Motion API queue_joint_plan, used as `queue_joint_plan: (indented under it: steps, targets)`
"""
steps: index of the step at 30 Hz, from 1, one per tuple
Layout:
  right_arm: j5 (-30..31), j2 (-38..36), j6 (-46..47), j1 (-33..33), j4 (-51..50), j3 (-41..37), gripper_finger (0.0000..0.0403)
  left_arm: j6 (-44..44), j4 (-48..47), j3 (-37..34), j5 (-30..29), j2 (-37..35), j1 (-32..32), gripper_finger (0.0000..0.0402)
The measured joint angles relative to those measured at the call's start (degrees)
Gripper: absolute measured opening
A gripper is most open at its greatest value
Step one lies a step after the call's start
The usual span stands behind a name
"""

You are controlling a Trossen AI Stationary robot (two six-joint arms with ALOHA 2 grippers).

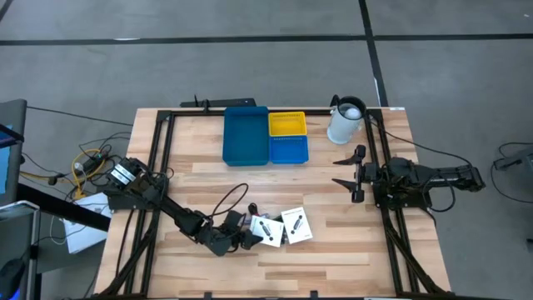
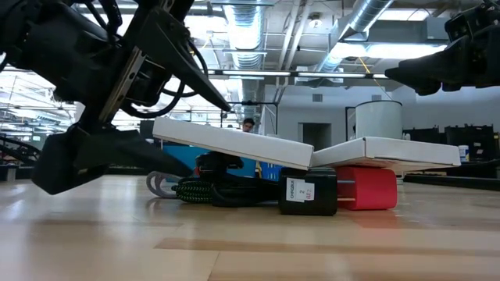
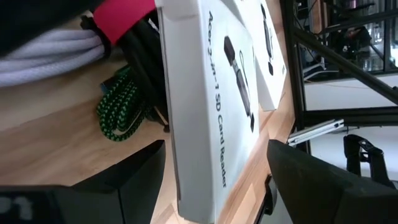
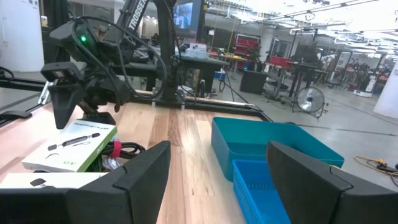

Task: Pick and place items into bin
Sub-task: Put the left white card reader box into the blue bin

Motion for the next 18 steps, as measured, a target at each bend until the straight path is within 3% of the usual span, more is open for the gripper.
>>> queue_joint_plan:
  steps: [10, 18]
  targets:
    - [0.0, 0.0, 0.0, 0.0, 0.0, 0.0, 0.0260, -0.6, 0.0, 0.0, -0.3, 0.0, 0.0, 0.0267]
    - [0.0, 0.0, 0.0, 0.0, 0.0, 0.0, 0.0260, -0.7, 0.0, 0.0, -0.6, 0.0, 0.0, 0.0224]
